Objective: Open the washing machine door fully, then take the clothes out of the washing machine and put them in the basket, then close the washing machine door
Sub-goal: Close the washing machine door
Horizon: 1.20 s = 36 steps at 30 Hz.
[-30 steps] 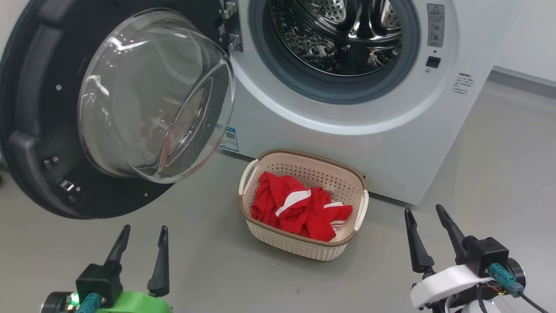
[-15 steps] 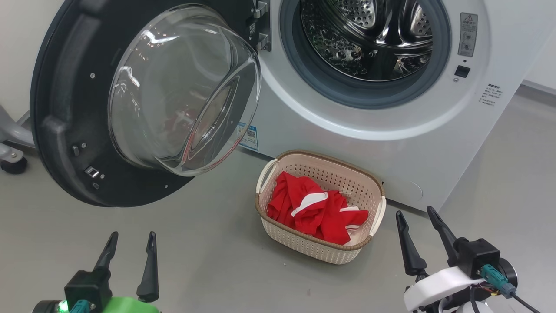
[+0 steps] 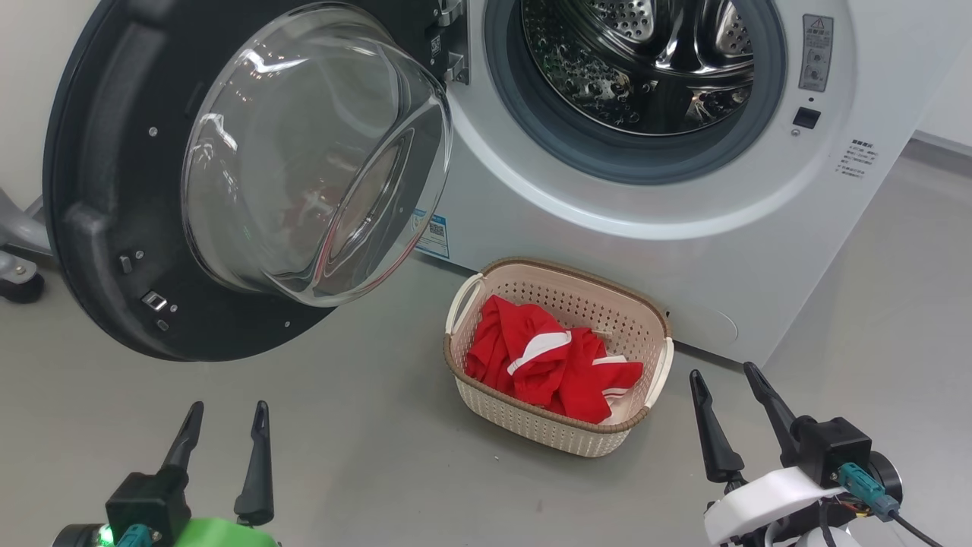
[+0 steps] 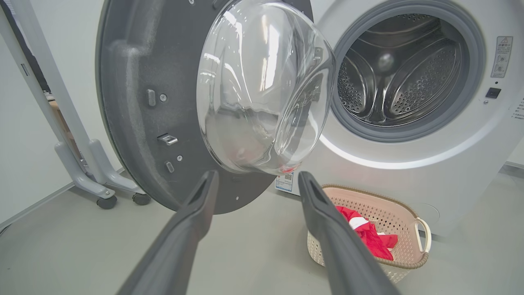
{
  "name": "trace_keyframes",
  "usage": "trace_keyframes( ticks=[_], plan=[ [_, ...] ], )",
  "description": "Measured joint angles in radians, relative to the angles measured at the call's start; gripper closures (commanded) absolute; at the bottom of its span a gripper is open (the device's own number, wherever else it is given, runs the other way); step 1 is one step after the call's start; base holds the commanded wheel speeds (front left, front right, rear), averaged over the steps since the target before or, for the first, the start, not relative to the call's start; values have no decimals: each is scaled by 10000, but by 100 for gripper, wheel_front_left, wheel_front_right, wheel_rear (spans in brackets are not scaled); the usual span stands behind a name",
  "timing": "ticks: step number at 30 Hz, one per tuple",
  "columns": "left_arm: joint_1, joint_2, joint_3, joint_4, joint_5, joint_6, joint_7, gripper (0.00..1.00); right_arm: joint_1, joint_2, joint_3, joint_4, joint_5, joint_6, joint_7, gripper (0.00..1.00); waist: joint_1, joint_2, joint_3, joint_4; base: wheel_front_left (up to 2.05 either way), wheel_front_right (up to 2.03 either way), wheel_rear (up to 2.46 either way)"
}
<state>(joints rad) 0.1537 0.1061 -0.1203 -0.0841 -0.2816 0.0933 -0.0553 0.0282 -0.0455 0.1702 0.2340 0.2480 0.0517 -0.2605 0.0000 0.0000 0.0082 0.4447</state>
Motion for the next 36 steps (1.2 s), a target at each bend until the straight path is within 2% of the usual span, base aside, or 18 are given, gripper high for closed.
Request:
trace_keyframes(
  ticks=[1,2,3,11,15,23,32,36],
  plan=[
    [0,0,0,-4,0,-2,0,35,-1,0,0,0,0,-2,0,0,0,0,9,-6,0,0,0],
    [0,-2,0,-6,-2,-2,-2,80,-1,0,0,0,0,-2,0,0,0,0,17,-12,0,0,0],
    [0,-2,2,-8,-4,-2,-4,100,-3,0,0,0,0,-2,0,0,0,0,25,-16,0,0,0],
    [-1,-29,63,-92,-146,-2,-148,100,-28,0,-10,0,0,-4,0,0,0,0,64,-22,0,0,0],
    [-11,-309,261,-334,-1187,-102,-226,100,-40,0,-17,0,0,-8,0,0,0,0,80,9,0,0,0],
    [-542,-614,855,-1158,-4757,-986,-311,100,-45,-2,-25,6,-31,-8,0,0,0,0,101,88,0,0,0],
    [-1708,-646,2842,-1557,-8590,-1427,-424,100,-50,-2,-21,2,-44,-10,0,0,0,0,160,142,0,0,0],
    [-2280,-665,3891,-1404,-10184,-1442,-169,100,-93,-8,2,-12,-71,-8,0,0,0,0,287,125,0,0,0]
  ],
)
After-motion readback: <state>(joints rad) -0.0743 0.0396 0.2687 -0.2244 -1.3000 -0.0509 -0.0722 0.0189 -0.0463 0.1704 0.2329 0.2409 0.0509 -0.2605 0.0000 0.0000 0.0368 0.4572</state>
